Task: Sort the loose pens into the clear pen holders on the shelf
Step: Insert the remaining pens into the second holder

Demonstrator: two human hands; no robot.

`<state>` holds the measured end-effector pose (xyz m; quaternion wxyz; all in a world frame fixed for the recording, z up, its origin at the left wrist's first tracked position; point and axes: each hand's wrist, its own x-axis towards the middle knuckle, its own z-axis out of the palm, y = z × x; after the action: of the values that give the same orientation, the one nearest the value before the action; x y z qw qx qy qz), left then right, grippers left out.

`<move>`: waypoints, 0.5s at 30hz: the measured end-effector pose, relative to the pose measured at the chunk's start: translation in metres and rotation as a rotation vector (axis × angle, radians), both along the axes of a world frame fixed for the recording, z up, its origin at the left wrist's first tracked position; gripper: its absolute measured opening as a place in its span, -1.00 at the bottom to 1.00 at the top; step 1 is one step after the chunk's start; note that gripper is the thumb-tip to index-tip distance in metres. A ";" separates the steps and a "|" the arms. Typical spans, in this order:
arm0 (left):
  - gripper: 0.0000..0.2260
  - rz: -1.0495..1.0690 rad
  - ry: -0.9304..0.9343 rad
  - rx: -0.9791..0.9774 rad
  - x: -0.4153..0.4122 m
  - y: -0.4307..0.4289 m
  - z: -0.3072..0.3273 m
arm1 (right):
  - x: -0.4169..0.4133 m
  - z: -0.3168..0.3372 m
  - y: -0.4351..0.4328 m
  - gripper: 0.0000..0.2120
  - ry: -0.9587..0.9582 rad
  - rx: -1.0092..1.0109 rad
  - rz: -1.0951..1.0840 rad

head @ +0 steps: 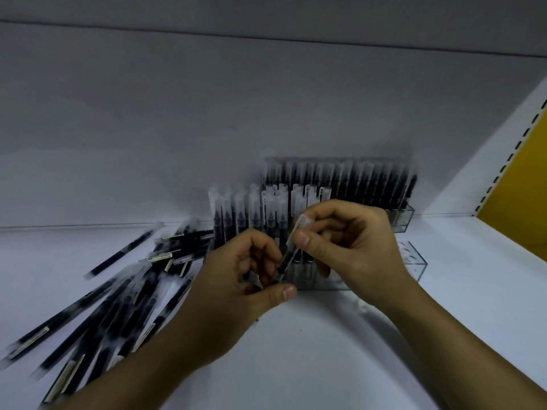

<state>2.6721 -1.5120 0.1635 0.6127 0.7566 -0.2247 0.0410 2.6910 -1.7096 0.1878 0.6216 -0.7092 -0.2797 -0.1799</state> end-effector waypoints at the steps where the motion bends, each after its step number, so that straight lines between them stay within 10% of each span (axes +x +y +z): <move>1: -0.68 0.006 -0.018 0.015 -0.001 0.000 0.000 | 0.000 0.002 -0.001 -0.82 0.017 0.024 0.007; 15: -0.62 0.122 -0.465 0.639 -0.007 0.002 -0.006 | 0.015 0.019 -0.037 -0.91 -0.010 0.349 -0.486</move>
<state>2.6649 -1.5098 0.1575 0.2760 0.8915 -0.3135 0.1754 2.7058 -1.7470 0.2064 0.6713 -0.6371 -0.0694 -0.3722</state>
